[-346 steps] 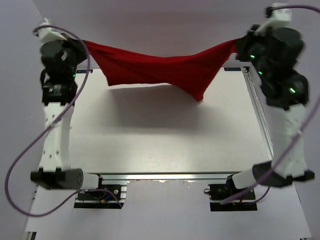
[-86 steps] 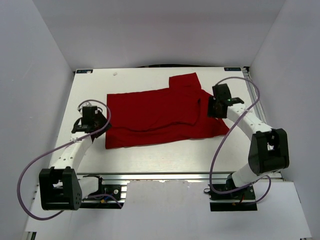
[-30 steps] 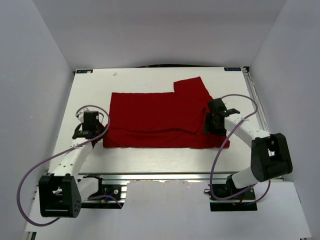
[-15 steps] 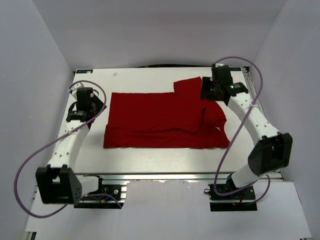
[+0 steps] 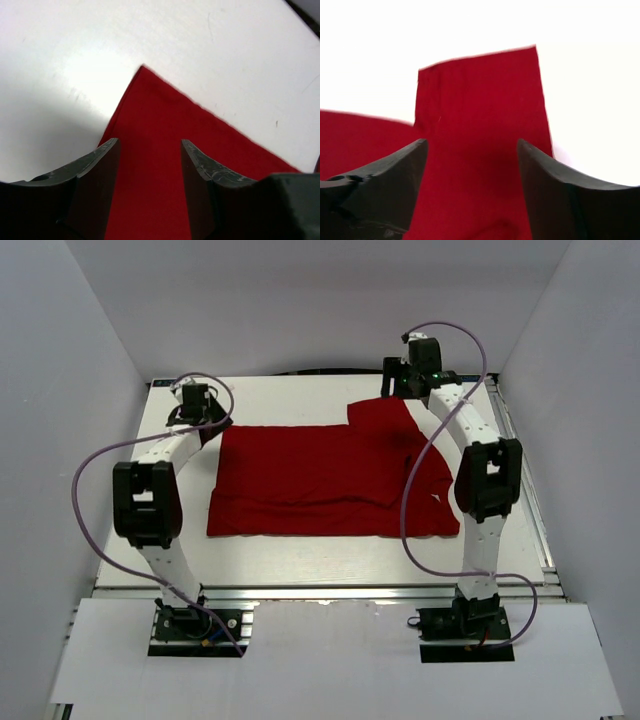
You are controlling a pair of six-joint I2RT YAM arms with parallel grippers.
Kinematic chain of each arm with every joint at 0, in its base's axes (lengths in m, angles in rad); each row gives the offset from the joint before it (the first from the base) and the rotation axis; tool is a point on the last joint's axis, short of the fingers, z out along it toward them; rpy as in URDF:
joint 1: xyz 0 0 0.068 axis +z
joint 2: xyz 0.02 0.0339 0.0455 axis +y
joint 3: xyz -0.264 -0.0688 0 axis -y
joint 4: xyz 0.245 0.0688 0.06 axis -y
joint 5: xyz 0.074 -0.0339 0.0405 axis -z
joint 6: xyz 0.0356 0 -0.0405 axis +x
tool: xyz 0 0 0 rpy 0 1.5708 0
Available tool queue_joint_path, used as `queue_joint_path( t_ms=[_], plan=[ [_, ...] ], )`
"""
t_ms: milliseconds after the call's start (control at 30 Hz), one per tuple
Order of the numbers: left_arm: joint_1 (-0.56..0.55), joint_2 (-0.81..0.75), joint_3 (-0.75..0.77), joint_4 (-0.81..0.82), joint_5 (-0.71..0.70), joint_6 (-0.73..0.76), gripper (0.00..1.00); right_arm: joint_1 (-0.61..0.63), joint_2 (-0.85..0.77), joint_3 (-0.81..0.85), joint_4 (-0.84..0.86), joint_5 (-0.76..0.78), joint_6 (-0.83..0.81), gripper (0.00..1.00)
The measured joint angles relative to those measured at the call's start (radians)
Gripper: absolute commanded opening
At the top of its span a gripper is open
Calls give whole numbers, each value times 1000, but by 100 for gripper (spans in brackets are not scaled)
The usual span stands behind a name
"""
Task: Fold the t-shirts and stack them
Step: Grap the side of the flattened tshirt furthest away from the robot with both arms
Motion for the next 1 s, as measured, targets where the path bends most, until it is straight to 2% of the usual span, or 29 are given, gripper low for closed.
queue_joint_path(
  t_ms=[67, 167, 300, 667, 867, 1000],
  plan=[
    [0, 49, 35, 31, 2, 4, 63, -14, 55, 49, 25, -17, -4, 85],
    [0, 123, 102, 63, 1, 8, 63, -34, 152, 158, 49, -50, -8, 88],
    [0, 212, 174, 95, -10, 18, 61, -57, 273, 279, 84, -86, -9, 83],
    [6, 398, 264, 105, -52, 31, 60, -115, 431, 323, 156, -181, 13, 89],
    [16, 435, 303, 139, -50, 33, 60, -136, 521, 367, 192, -208, 42, 89],
    [18, 441, 303, 155, -45, 29, 54, -147, 557, 395, 216, -240, 70, 89]
  ],
)
